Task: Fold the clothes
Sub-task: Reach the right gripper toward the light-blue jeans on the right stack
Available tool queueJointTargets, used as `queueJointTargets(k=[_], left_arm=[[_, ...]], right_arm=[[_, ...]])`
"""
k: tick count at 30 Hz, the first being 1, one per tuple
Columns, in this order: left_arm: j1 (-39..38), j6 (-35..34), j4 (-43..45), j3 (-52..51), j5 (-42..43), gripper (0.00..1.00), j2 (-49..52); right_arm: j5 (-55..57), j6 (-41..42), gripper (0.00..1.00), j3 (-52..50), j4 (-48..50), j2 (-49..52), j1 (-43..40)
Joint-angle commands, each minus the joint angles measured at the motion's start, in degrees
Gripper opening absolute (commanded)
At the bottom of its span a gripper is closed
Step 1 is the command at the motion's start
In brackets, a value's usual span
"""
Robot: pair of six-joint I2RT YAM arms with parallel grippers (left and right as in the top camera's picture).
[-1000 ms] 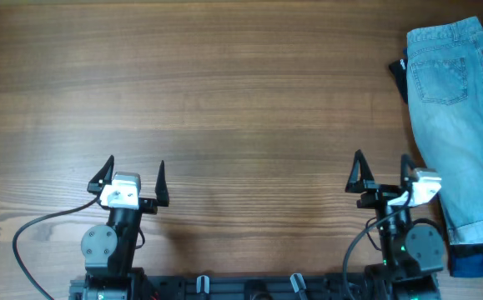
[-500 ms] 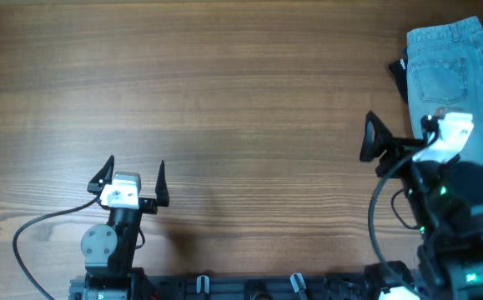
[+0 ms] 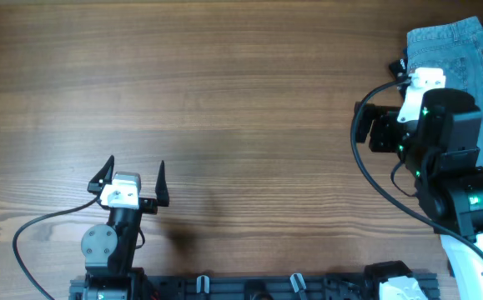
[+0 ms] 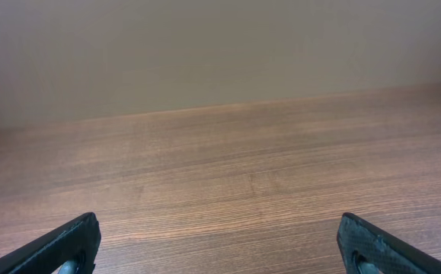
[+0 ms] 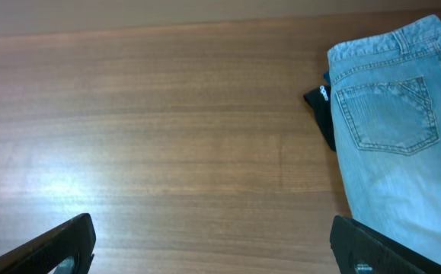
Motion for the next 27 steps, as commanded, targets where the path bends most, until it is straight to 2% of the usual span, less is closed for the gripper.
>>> queueJointTargets(k=[1, 9, 11, 12, 17, 22, 27], left_arm=[[0.33, 1.09, 0.11, -0.44, 0.9, 1.0, -0.07], [0.33, 1.09, 0.11, -0.44, 0.9, 1.0, -0.07], [0.33, 1.09, 0.11, -0.44, 0.9, 1.0, -0.07], [0.33, 1.09, 0.11, -0.44, 0.9, 1.0, -0.07], [0.33, 1.09, 0.11, -0.44, 0.9, 1.0, -0.07], [0.33, 1.09, 0.11, -0.44, 0.9, 1.0, -0.07], [0.33, 1.09, 0.13, -0.44, 0.9, 1.0, -0.07]], right_arm=[[1.16, -2.69, 0.99, 1.55, -1.31, -0.07, 0.28], [3.69, -3.98, 0.99, 1.55, -4.63, 2.36, 0.28], [3.63, -3.8, 0.94, 1.7, -4.59, 2.71, 0.22], [3.02, -2.05, 0.86, 3.69, -5.64, 3.98, 0.22], [2.75, -4.2, 0.87, 13.05, -12.26, 14.23, -3.63], [0.74, -4.17, 0.86, 13.14, -11.93, 25.55, -10.78], [0.15, -4.02, 0.81, 13.09, -9.55, 28.11, -10.86]])
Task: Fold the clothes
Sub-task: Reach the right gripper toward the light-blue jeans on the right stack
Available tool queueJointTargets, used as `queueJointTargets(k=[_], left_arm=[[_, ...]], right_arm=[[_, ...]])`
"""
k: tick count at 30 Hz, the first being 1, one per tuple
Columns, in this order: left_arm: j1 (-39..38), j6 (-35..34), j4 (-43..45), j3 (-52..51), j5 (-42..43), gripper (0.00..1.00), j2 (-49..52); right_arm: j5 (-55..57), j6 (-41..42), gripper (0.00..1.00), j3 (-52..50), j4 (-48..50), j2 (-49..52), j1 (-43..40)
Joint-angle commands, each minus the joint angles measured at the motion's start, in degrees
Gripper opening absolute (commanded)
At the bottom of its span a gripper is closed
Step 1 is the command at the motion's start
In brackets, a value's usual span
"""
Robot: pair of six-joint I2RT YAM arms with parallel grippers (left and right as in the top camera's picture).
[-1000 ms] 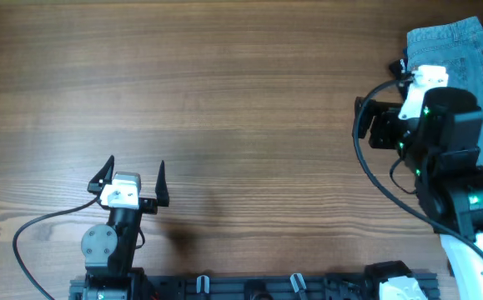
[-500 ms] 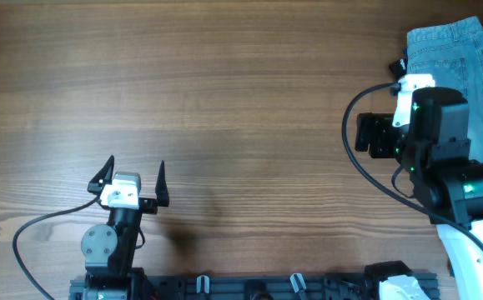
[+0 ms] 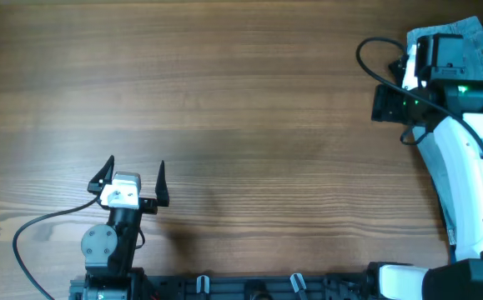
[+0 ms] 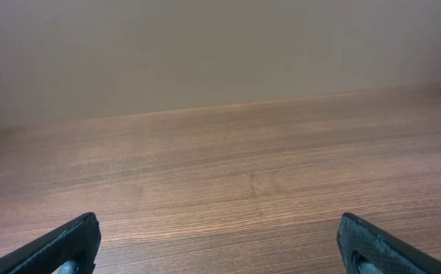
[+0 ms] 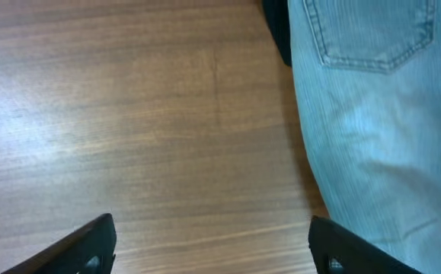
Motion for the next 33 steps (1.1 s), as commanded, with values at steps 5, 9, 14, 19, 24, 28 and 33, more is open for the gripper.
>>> queueJointTargets(k=[5, 9, 14, 19, 24, 28, 33], left_arm=[[0.33, 1.09, 0.11, -0.44, 0.9, 1.0, -0.09], [0.33, 1.09, 0.11, -0.44, 0.9, 1.0, -0.09], [0.33, 1.09, 0.11, -0.44, 0.9, 1.0, -0.09], [0.33, 1.09, 0.11, -0.44, 0.9, 1.0, -0.09], [0.33, 1.09, 0.11, -0.44, 0.9, 1.0, -0.09], [0.33, 1.09, 0.11, -0.44, 0.9, 1.0, -0.09], [0.33, 1.09, 0.11, -0.44, 0.9, 1.0, -0.09]], right_arm=[[-1.11, -0.55, 0.81, 0.74, 0.39, 1.7, -0.02], [-1.09, -1.51, 0.82, 0.74, 0.76, 4.24, -0.04], [-0.61, -2.12, 0.82, 0.74, 3.45, 6.54, -0.61], [-0.46, -5.27, 0.82, 0.74, 6.16, 8.02, -2.75], [-0.5, -6.62, 0.79, 0.74, 12.33, 10.86, -6.03], [-0.04, -9.73, 0.77, 0.74, 19.37, 13.73, -6.34], [3.23, -9.77, 0.78, 0.74, 24.33, 15.82, -7.74]])
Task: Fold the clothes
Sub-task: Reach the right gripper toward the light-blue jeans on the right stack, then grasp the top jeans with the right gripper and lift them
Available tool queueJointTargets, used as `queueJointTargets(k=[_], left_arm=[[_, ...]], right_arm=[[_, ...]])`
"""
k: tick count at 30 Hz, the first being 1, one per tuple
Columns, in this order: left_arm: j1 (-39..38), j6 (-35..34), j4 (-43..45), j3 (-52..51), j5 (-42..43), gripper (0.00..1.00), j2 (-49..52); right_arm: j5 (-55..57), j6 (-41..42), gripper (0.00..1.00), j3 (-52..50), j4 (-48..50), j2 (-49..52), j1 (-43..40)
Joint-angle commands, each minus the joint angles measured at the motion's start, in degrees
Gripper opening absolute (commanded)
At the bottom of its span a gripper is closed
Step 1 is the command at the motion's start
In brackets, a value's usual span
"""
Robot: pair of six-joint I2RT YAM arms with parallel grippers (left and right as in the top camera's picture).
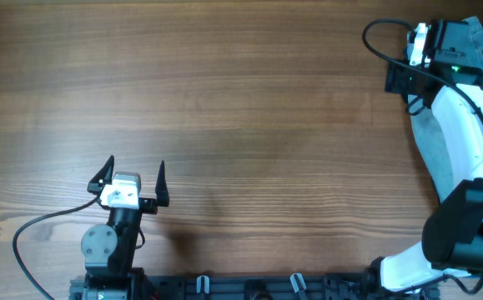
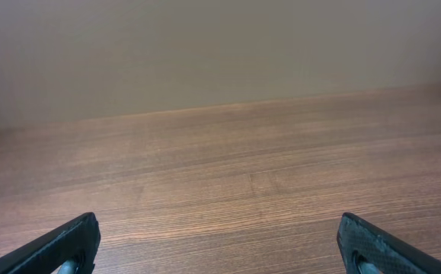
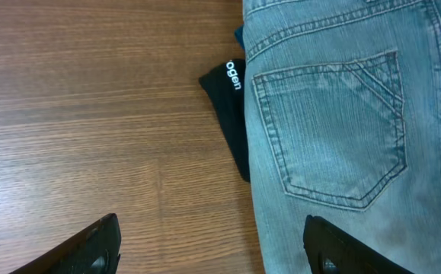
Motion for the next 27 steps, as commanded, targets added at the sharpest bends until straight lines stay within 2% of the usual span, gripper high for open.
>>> queueJointTargets(k=[1, 12, 17, 20, 27], left_arm=[[0.33, 1.09, 0.13, -0.44, 0.9, 1.0, -0.09], [0.33, 1.09, 0.13, -0.44, 0.9, 1.0, -0.09], [0.33, 1.09, 0.13, -0.44, 0.9, 1.0, -0.09], [0.33, 1.09, 0.13, -0.44, 0.9, 1.0, -0.09], [0.33, 1.09, 0.13, -0.44, 0.9, 1.0, -0.09]], right_arm=[[0.96, -0.63, 0.77, 0.74, 1.44, 1.33, -2.1], [-1.05, 3.1, 0.75, 2.45, 19.21, 5.4, -2.8], [4.81, 3.78, 0.73, 5.7, 28.89, 15.67, -2.69], [5.46, 1.4, 0.73, 5.73, 39.28, 23.12, -2.69], [7.78, 0.94, 0.7, 5.79, 51.67, 30.64, -2.69]])
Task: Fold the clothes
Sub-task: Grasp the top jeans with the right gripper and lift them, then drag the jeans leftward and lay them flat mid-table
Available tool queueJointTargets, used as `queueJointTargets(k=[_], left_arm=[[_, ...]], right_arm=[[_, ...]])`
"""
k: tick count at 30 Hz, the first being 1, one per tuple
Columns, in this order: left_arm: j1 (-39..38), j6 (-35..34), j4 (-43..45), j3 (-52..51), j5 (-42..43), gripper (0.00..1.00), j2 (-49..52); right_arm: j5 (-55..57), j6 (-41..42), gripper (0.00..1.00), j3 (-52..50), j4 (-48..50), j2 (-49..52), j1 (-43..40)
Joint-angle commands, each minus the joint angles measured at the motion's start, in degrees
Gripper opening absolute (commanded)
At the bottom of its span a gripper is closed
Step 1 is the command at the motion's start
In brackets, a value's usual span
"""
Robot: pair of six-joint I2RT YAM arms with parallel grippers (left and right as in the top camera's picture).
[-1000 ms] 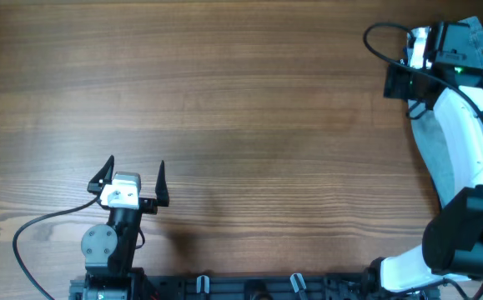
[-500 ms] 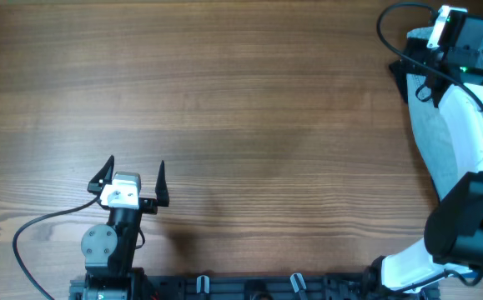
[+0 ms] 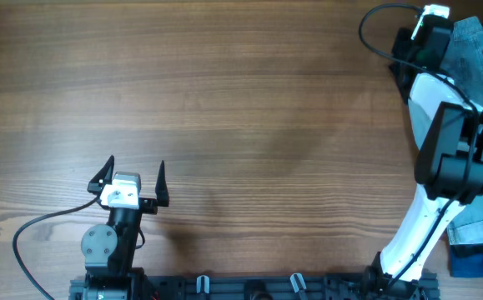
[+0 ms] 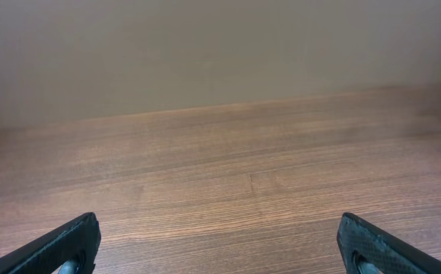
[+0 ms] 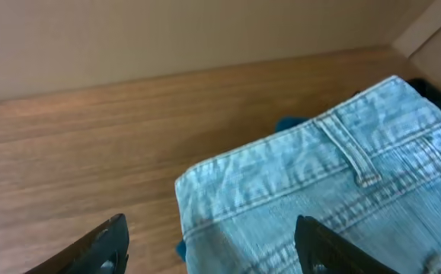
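Light blue jeans (image 5: 334, 179) lie at the table's far right, their waistband corner facing the right wrist camera; overhead they show beside the arm (image 3: 475, 58). My right gripper (image 5: 212, 247) hangs open over that waistband corner, at the far right corner overhead (image 3: 425, 29). A bit of blue cloth (image 5: 287, 122) peeks out beyond the jeans. My left gripper (image 3: 133, 177) rests open near the front left, with only bare wood between its fingers (image 4: 74, 242).
The wooden table (image 3: 224, 100) stretches between the two arms. A dark blue item (image 3: 479, 260) lies at the front right edge. The right arm's white body (image 3: 437, 142) runs along the right side. A beige wall (image 4: 205, 46) stands behind the table.
My right gripper has moved further toward the far right corner and tilted up, now seeing the jeans' waistband corner instead of the back pocket and a black garment. Left arm unchanged.
My right gripper was open at mid-right, with the jeans ahead of it. It then stood further back over the jeans' edge, then over the back pocket and a black garment, and now over the waistband corner. The left gripper stayed open throughout.
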Motion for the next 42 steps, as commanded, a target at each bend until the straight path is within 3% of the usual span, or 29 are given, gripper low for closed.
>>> queueJointTargets(k=[1, 9, 10, 11, 12, 13, 14, 19, 26, 29, 32, 37, 40, 41, 42], left_arm=[[0.33, 1.09, 0.11, -0.44, 0.87, 1.0, -0.13], [0.33, 1.09, 0.11, -0.44, 0.87, 1.0, -0.13], [0.33, 1.09, 0.11, -0.44, 0.87, 1.0, -0.13], [0.33, 1.09, 0.11, -0.44, 0.87, 1.0, -0.13], [0.33, 1.09, 0.11, -0.44, 0.87, 1.0, -0.13], [0.33, 1.09, 0.11, -0.44, 0.87, 1.0, -0.13], [0.33, 1.09, 0.11, -0.44, 0.87, 1.0, -0.13], [0.33, 1.09, 0.11, -0.44, 0.87, 1.0, -0.13], [0.33, 1.09, 0.11, -0.44, 0.87, 1.0, -0.13], [0.33, 1.09, 0.11, -0.44, 0.87, 1.0, -0.13], [0.33, 1.09, 0.11, -0.44, 0.87, 1.0, -0.13], [0.33, 1.09, 0.11, -0.44, 0.87, 1.0, -0.13], [0.33, 1.09, 0.11, -0.44, 0.87, 1.0, -0.13], [0.33, 1.09, 0.11, -0.44, 0.87, 1.0, -0.13], [0.33, 1.09, 0.11, -0.44, 0.87, 1.0, -0.13]], right_arm=[[1.9, -1.07, 0.7, 0.96, 4.35, 4.94, 0.13], [4.66, -2.1, 0.67, 1.03, 9.16, 10.82, -0.37], [4.66, -2.12, 0.63, 1.25, 9.35, 10.8, -0.57], [4.66, -2.14, 0.51, 1.68, 8.94, 10.8, -0.76], [4.63, -2.32, 0.25, 2.38, 8.0, 10.78, -0.98], [4.66, -2.58, 0.12, 3.61, 6.34, 10.71, -1.11], [4.66, -3.87, 0.05, 4.81, 4.9, 10.51, -1.11], [2.93, -6.75, 0.04, 10.23, -2.19, 5.42, -1.05], [-10.73, -8.13, 0.04, 10.32, -18.58, -8.81, 4.09], [-14.03, -7.17, 0.08, 10.29, -30.25, -10.36, 13.16], [-22.86, -0.07, 0.08, 9.53, -38.27, -10.32, 23.15], [-26.58, 13.33, 0.09, 8.59, -35.36, -8.7, 41.81], [-26.12, 14.36, 0.19, 8.59, -31.98, -7.43, 50.99], [-26.14, 14.36, 0.31, 8.59, -31.93, -7.43, 52.85], [-26.18, 12.94, 0.37, 8.59, -32.02, -7.43, 55.01]])
